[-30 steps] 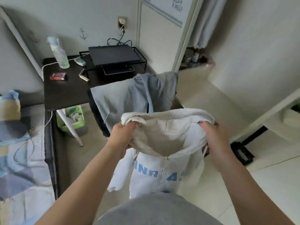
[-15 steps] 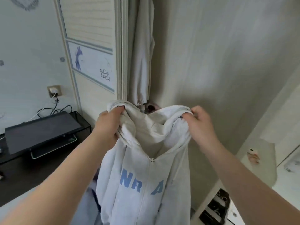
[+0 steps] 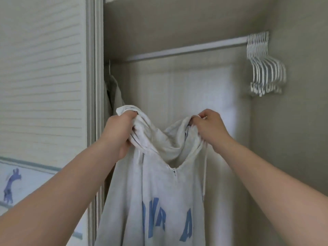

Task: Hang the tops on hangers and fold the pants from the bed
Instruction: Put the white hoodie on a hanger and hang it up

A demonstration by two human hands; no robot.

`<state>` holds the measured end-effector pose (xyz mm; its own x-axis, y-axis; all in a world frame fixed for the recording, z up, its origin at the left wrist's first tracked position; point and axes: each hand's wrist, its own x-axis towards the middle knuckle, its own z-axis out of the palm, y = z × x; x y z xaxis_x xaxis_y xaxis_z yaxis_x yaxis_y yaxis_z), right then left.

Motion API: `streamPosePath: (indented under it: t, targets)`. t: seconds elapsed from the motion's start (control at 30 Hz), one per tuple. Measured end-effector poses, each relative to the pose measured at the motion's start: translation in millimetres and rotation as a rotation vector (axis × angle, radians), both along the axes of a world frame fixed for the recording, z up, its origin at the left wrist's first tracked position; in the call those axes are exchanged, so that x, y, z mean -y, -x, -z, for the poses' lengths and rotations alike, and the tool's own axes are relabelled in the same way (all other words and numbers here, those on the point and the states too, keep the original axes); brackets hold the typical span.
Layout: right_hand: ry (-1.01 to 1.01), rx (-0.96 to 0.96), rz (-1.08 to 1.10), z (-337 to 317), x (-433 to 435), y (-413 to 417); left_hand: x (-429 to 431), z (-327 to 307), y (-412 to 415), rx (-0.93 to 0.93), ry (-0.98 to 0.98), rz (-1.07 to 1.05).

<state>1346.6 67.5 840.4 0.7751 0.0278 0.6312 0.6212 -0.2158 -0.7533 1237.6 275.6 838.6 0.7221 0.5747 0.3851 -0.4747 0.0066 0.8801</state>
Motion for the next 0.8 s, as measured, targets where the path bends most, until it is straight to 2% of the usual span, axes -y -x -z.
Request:
streamPosePath:
  t: [0.13,0.3,0.43,0.53,0.63,0.8]
  targets:
    - [0.001,-0.026,0.074,-52,-2,-30,-8,-66,-47,0.054,-0.07,0.075]
    - [0.219,0.01,0.274,-108,12,-51,5,-127,-93,0.084,-0.151,0.154]
    - [0.581,-0.024,0.518,-152,35,-49,24,-164,-113,0.074,-0.164,0.212]
    - [0.809,0.074,0.873,-179,52,-47,40,-179,-125,0.047,-0.209,0.225]
    - [0.91,0.269,1.178,-195,72,-58,53,-187,-136,0.051,-0.179,0.202]
    - [0.967,0.212,1.36,-195,97,-92,55,-192,-151,0.109,-0.131,0.172]
